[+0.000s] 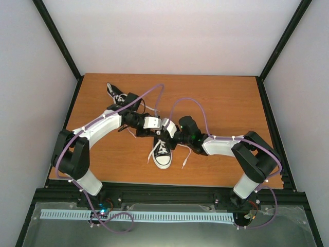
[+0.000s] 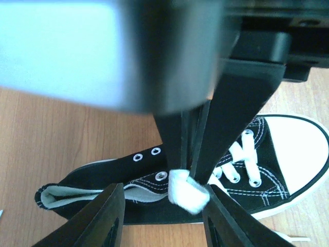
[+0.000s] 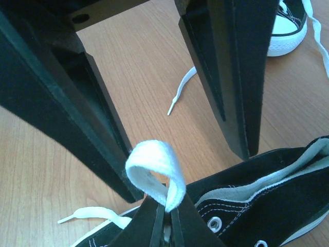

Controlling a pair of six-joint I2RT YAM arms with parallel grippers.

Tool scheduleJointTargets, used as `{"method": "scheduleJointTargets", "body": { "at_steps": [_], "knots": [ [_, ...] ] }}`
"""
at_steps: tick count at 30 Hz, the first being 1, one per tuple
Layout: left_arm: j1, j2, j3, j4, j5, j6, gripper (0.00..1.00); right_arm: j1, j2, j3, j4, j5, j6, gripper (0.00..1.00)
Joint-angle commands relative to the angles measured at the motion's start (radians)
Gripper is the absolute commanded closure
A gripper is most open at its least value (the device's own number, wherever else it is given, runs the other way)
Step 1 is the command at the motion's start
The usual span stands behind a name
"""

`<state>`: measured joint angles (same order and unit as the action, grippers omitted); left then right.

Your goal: Tie the shoes

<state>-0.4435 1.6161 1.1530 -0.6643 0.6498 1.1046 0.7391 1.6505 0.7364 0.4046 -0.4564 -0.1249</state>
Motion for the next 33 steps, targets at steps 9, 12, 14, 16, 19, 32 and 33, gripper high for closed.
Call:
{"method": "scheduleJointTargets", "body": {
  "at_steps": [9,12,14,16,19,32,33],
  "knots": [
    [-0.006,-0.023,0.01,-0.029,0.1,0.018,0.71,-0.006,0.0,0.026,0.008,-0.015,-0.021,0.97],
    [-0.006,-0.027,0.009,-0.04,0.116,0.015,0.89,-0.006,-0.005,0.024,0.005,-0.014,-0.023,0.97],
    [-0.007,-0.029,0.006,-0.052,0.145,0.002,0.98,-0.007,-0.006,0.025,0.001,-0.01,-0.025,0.95],
    [-0.006,-0.031,-0.009,-0.035,0.172,-0.056,0.99,-0.007,-0.014,0.022,-0.006,0.017,-0.016,0.87],
    [-0.006,-0.034,-0.039,0.013,0.167,-0.19,0.99,-0.007,-0.061,0.01,-0.047,0.103,0.03,0.71],
    [-0.008,-0.097,-0.134,0.171,0.02,-0.464,0.99,-0.006,-0.326,-0.013,-0.832,0.768,0.55,0.33],
    [-0.009,-0.101,-0.138,0.166,0.03,-0.457,0.99,-0.006,-0.326,-0.03,-0.842,0.745,0.567,0.31]
  ]
}}
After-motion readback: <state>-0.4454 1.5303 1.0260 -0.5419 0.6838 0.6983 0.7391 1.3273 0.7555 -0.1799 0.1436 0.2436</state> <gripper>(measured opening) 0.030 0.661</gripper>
